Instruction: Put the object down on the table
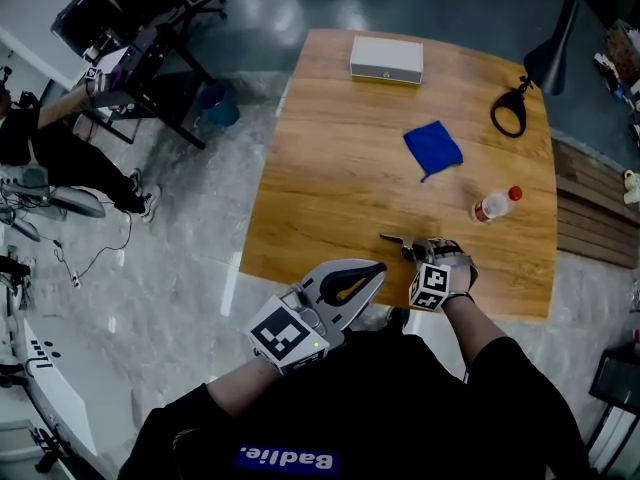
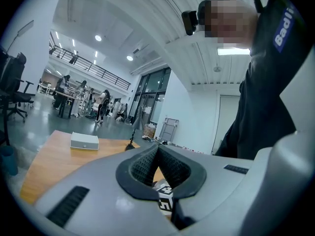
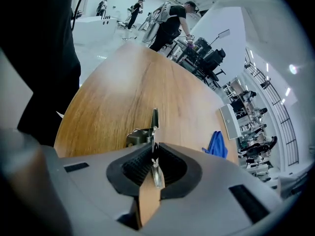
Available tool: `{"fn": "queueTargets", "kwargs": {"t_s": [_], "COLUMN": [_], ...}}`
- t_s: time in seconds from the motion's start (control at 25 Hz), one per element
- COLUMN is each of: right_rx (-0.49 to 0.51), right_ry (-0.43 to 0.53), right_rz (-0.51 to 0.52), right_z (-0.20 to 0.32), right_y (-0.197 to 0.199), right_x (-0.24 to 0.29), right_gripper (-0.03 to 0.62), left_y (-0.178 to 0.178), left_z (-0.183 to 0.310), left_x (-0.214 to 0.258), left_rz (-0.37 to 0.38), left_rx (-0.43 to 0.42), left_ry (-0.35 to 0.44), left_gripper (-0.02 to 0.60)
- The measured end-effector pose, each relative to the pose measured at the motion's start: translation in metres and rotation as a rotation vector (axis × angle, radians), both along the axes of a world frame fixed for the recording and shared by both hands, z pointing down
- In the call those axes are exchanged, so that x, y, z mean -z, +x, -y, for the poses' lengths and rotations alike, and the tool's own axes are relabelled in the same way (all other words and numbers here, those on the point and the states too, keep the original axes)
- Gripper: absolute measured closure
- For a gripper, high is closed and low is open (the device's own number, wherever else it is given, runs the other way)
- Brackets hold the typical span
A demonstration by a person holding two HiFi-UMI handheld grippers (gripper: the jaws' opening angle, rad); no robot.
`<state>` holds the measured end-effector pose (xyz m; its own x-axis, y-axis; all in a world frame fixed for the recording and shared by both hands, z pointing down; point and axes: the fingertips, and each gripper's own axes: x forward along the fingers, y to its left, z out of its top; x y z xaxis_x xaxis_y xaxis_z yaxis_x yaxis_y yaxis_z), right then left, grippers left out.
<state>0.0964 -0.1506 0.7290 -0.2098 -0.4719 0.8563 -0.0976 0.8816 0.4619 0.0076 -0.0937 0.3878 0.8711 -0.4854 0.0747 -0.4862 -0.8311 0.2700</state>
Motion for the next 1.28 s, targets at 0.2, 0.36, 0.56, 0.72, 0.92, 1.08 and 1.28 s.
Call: {"fn": "queueTargets", "kwargs": {"t_s": [0.2,0.36,0.56,0.72,0.92,1.08,1.28], "right_rx": [-0.01,-0.021,-0.052,-0.145,-0.325,-0.416,-0.409], "right_ry": [-0.061,-0.104,-0.107,-0.093,-0.132,-0.21,-0.273], "right_rz": [-0.012,-0.002,0.069,0.263,0.686,1.052,1.341], "right_z": [-0.006,-0.011,-0.018,-0.021,-0.021,-0.025,-0.036], "right_y": [-0.001,-0.003,-0.004,-0.006,-0.013,-0.017,-0.022], "right_x": [-0.012,-0.016,0.01,0.069,0.163,0.23,0.293], "right_gripper": [0.537,0.487,0.434,0.434,0.434,0.437,0.508], "left_y": [0.002,0.0,-0.001,-0.003,0.0,0.007,0.015], "left_z": [-0.003,-0.005,-0.008,-0.007,-0.001,-0.001,0.0], "left_x": [0.0,0.003,0.007,0.008,0.017,0.023,0.029], "left_rz": [-0.002,-0.015,-0.027,-0.028,-0.049,-0.071,-0.084], "left_rx": [-0.011,-0.008,-0.015,-0.019,-0.027,-0.048,-0.075], "left_ry": [0.0,0.006,0.018,0.033,0.064,0.074,0.084], "left_gripper": [0.574,0.574,0.574,0.574,0.574,0.574,0.574]}}
